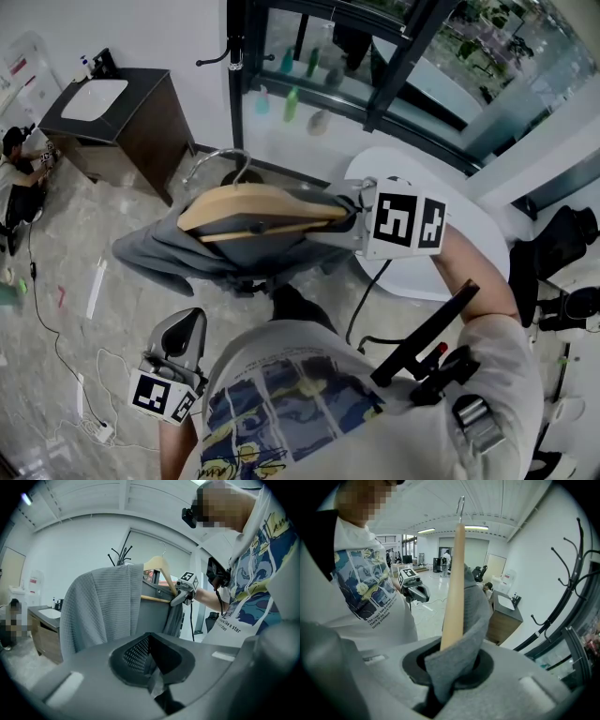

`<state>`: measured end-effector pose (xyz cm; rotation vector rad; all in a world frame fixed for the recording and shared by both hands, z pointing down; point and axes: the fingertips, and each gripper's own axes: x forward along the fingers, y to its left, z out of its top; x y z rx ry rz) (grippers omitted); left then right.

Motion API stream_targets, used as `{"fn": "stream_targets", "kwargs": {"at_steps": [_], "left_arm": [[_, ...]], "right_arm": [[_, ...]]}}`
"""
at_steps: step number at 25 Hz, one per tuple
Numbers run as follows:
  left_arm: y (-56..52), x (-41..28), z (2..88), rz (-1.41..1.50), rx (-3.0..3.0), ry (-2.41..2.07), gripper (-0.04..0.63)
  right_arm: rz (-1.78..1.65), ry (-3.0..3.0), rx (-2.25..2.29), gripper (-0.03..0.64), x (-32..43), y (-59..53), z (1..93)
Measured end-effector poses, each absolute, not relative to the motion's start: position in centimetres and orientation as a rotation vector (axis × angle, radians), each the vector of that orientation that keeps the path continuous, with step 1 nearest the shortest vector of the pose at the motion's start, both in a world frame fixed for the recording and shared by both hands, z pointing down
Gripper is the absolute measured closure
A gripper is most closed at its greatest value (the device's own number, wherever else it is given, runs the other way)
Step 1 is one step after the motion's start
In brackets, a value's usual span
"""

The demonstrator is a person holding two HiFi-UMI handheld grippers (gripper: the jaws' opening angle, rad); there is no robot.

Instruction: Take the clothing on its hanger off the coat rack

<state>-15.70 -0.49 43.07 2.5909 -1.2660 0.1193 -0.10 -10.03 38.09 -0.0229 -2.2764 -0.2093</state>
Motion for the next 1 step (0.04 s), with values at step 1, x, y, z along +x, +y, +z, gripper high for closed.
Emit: {"fn": "stream_targets", "kwargs": {"at_steps": [1], "left_arm": [[-0.80,-15.69,43.10,0.119,2.589,-1.266,0.592]], "right_arm": [[-0.210,-2.277,-0.023,0.577,-0.16,-10.42,38.10]]}}
